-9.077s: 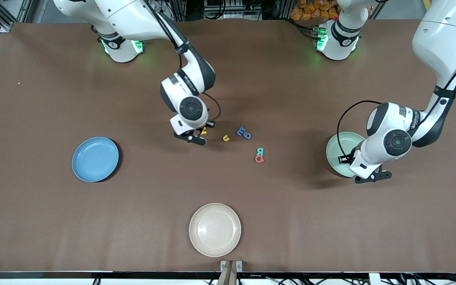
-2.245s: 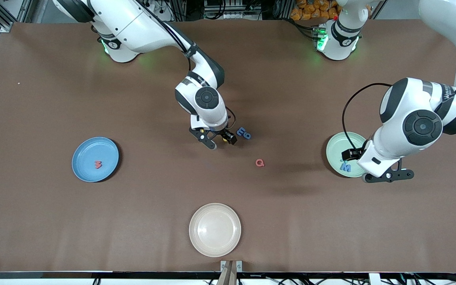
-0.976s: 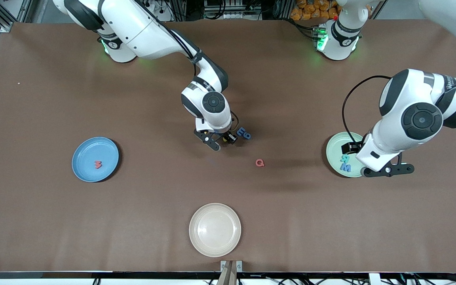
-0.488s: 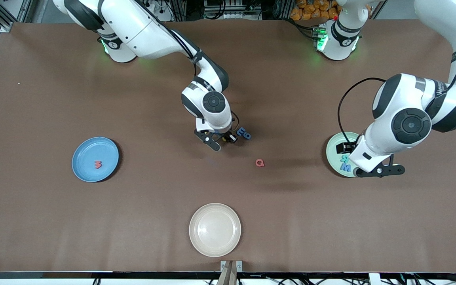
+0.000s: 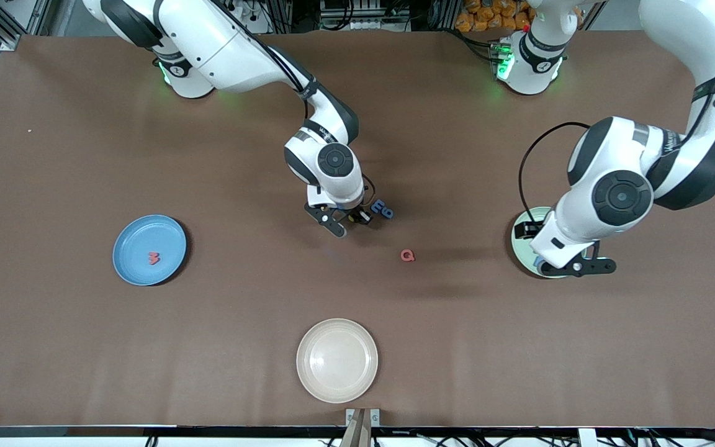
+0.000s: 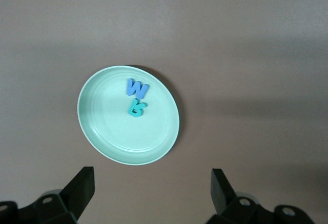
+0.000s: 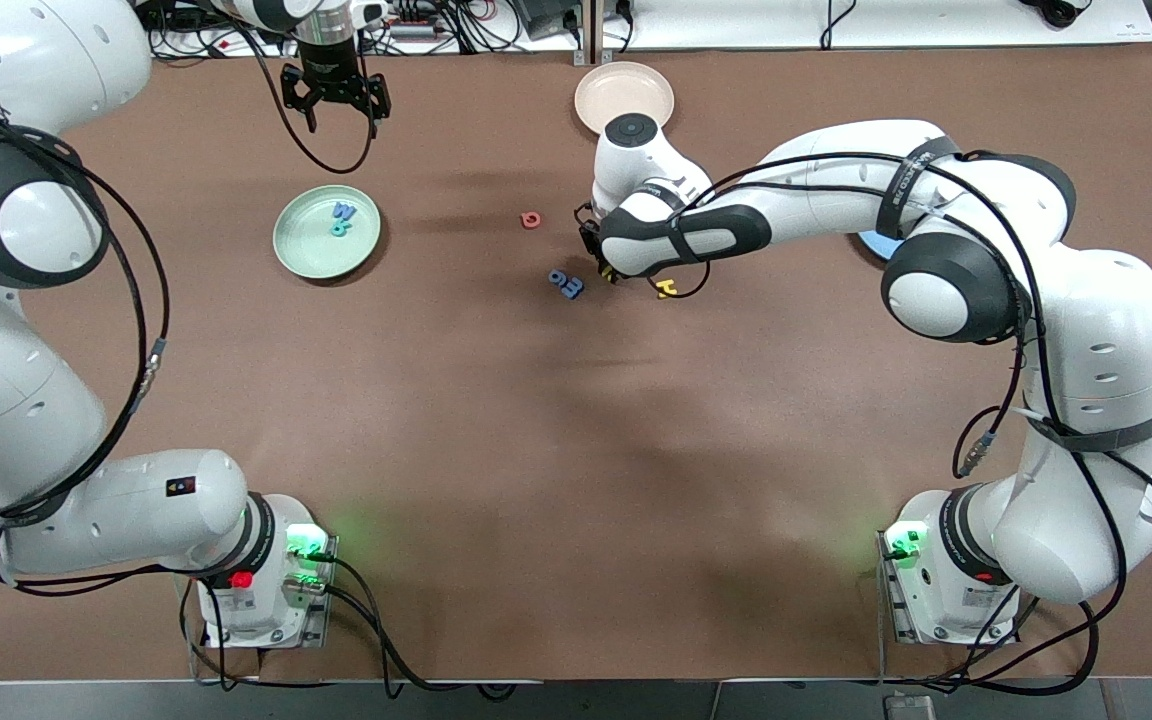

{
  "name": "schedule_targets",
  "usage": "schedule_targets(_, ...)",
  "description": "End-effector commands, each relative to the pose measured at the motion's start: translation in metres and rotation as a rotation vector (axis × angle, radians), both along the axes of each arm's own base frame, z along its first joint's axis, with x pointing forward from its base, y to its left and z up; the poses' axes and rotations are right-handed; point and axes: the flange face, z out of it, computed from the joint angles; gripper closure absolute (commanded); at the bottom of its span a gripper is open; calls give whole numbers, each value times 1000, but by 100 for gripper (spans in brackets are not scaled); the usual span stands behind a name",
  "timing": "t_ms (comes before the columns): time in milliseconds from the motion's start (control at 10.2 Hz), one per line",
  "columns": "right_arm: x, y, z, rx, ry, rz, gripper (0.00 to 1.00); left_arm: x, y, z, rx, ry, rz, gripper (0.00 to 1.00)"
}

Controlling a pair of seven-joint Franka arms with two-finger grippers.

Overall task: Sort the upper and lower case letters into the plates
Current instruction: 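Grasp the yellow u with the right gripper and lift it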

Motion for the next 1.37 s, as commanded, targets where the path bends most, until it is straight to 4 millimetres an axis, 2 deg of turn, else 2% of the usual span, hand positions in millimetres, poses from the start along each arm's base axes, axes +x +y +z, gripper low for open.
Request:
schedule_targets(0,19,-13,2,-12,-6,-40,100,2,0,2,-21,3,15,0)
schedule_targets(195,42,-36,13,-57,25,-60,100,2,-1,1,-24,6,2,0)
schedule_targets(390,61,-58,25,-110,82,-4,100,3,-2,-5,-28,13,-1,0)
schedule_targets(586,77,-86,31,-137,138,48,100,1,-18,-10,-41,-1,-28,0)
schedule_targets(781,86,-116,36,-174,219,121,100,2,-33,-25,-60,-4,-35,0)
schedule_targets(878,96,-130,40,-172,223,123,100,1,-48,-37,-78,1,-53,0)
schedule_targets(976,102,-149,48,-174,253,171,100,-3,-65,-43,-82,-5,-80,0)
schedule_targets(1074,110,-179,57,-180,307,228,100,-6,-81,-50,-98,-12,-79,0)
schedule_targets(1171,123,-212,68,-167,329,267,100,-4,-85,-61,-100,-14,-27,0)
schedule_targets(1269,136,-255,78,-144,359,329,100,-8,-106,-73,-112,-27,9,0)
